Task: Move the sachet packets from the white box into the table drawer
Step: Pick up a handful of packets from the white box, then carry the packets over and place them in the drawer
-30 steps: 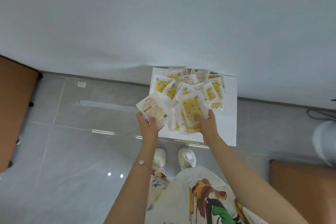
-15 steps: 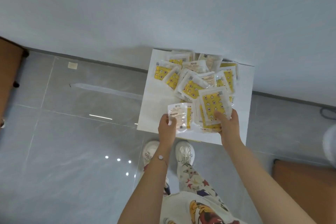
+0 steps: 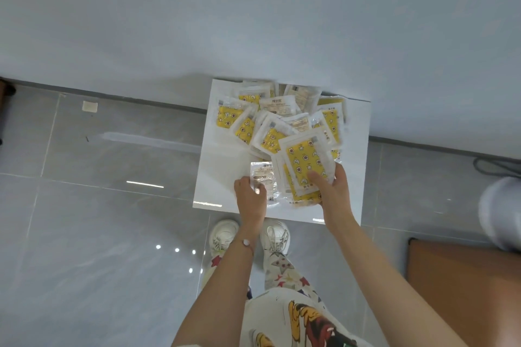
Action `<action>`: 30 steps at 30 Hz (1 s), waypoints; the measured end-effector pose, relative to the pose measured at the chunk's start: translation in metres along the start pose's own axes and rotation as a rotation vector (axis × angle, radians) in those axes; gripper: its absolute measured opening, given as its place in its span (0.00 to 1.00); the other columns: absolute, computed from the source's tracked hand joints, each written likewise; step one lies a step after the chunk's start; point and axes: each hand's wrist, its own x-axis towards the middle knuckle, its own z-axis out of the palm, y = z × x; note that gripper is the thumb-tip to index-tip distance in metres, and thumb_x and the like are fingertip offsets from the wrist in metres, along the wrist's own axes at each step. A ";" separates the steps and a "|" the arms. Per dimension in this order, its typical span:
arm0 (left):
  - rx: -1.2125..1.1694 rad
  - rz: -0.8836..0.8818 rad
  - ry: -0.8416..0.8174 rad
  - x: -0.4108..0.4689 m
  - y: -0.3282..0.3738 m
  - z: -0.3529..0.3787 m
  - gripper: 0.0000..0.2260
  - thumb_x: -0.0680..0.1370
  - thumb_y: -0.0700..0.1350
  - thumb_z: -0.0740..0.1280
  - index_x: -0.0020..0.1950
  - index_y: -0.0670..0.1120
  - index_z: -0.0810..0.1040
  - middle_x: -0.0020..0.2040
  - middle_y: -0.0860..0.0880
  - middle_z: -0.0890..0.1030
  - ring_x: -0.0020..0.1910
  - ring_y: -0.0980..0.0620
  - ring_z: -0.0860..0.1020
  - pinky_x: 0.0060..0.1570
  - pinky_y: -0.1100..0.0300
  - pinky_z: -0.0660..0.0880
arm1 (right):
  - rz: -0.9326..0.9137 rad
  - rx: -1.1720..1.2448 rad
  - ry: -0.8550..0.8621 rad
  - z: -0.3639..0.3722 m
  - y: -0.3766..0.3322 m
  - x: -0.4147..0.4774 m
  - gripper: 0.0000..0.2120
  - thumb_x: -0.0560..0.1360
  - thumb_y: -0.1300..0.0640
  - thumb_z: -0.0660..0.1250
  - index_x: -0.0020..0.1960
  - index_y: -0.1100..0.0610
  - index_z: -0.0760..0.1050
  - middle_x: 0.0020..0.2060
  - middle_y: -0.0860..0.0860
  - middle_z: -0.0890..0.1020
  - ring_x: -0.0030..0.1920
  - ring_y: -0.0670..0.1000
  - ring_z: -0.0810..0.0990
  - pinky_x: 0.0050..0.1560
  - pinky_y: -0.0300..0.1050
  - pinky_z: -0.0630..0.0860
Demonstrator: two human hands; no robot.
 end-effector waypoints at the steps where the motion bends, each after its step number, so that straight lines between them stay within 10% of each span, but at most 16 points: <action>1: -0.009 -0.015 0.015 -0.002 0.001 -0.007 0.06 0.76 0.36 0.65 0.43 0.42 0.69 0.45 0.44 0.72 0.46 0.50 0.70 0.43 0.67 0.63 | -0.007 -0.002 -0.014 0.003 -0.006 -0.002 0.16 0.74 0.61 0.70 0.56 0.47 0.72 0.52 0.49 0.83 0.52 0.54 0.83 0.53 0.59 0.80; 19: -0.806 -0.144 0.155 -0.075 -0.029 -0.303 0.12 0.76 0.38 0.69 0.50 0.48 0.67 0.49 0.50 0.81 0.43 0.57 0.83 0.37 0.65 0.78 | -0.157 -0.206 -0.314 0.164 -0.083 -0.151 0.20 0.74 0.61 0.71 0.63 0.54 0.71 0.56 0.54 0.81 0.55 0.57 0.81 0.57 0.61 0.78; 30: -1.107 -0.195 0.393 -0.158 -0.140 -0.506 0.15 0.76 0.37 0.69 0.55 0.55 0.71 0.48 0.50 0.85 0.46 0.51 0.84 0.39 0.58 0.80 | -0.316 -0.501 -0.634 0.347 -0.080 -0.308 0.14 0.73 0.60 0.72 0.53 0.47 0.71 0.53 0.51 0.80 0.45 0.43 0.83 0.37 0.35 0.77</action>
